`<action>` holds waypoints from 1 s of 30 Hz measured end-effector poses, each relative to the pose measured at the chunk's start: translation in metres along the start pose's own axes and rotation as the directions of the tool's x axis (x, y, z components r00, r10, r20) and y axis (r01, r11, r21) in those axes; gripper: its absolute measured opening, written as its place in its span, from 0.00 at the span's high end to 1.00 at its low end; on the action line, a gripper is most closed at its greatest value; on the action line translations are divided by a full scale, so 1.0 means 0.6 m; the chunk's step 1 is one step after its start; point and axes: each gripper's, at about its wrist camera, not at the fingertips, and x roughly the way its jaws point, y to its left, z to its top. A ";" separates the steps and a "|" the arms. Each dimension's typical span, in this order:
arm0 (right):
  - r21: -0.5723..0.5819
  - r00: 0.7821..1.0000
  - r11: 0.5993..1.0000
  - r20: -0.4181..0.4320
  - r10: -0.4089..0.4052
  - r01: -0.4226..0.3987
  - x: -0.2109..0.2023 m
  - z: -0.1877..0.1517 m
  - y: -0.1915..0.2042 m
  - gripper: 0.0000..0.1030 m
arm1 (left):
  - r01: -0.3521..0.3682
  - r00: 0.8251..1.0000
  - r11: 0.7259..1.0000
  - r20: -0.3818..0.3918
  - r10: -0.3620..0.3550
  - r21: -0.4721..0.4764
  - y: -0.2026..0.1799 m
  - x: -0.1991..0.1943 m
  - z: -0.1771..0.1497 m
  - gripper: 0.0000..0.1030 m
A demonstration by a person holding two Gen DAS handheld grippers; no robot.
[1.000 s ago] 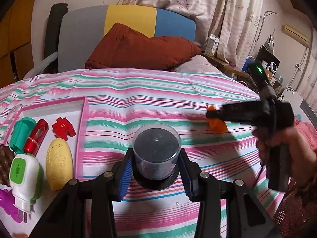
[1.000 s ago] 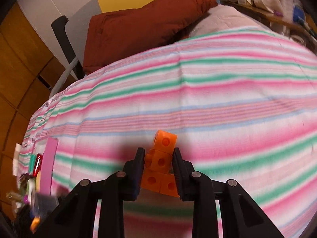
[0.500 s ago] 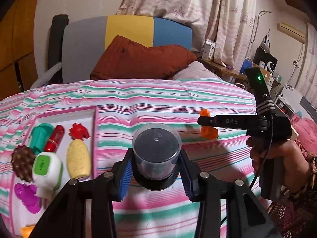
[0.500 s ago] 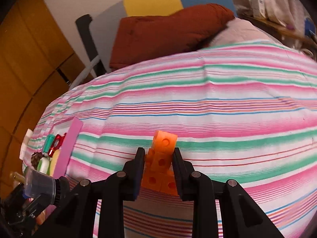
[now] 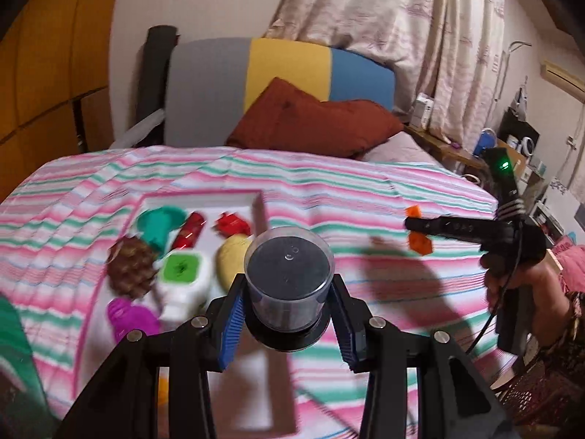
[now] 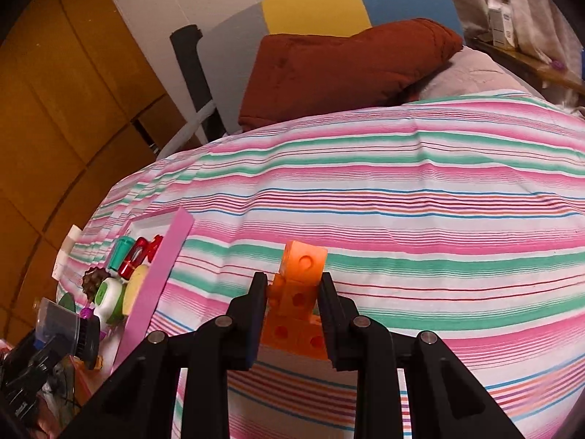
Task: Organize rigid objects
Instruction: 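Carry the black cup and orange blocks toward the tray with both tools, then lower the black cup into the tray and open the left tool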
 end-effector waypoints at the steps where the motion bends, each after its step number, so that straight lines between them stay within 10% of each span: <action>1: -0.007 1.000 1.000 0.002 0.005 -0.005 -0.001 -0.001 0.005 0.73 | -0.009 1.000 1.000 -0.007 0.009 -0.006 0.007 -0.001 -0.004 0.58; 16: -0.053 1.000 0.998 -0.011 0.022 -0.022 0.006 -0.011 0.027 0.73 | -0.135 0.984 0.990 -0.113 0.137 0.030 0.048 0.040 -0.046 0.57; 30: -0.064 0.999 0.997 -0.022 0.035 -0.036 0.010 -0.016 0.034 0.73 | -0.095 0.991 0.995 -0.100 0.092 -0.023 0.058 0.027 -0.051 0.56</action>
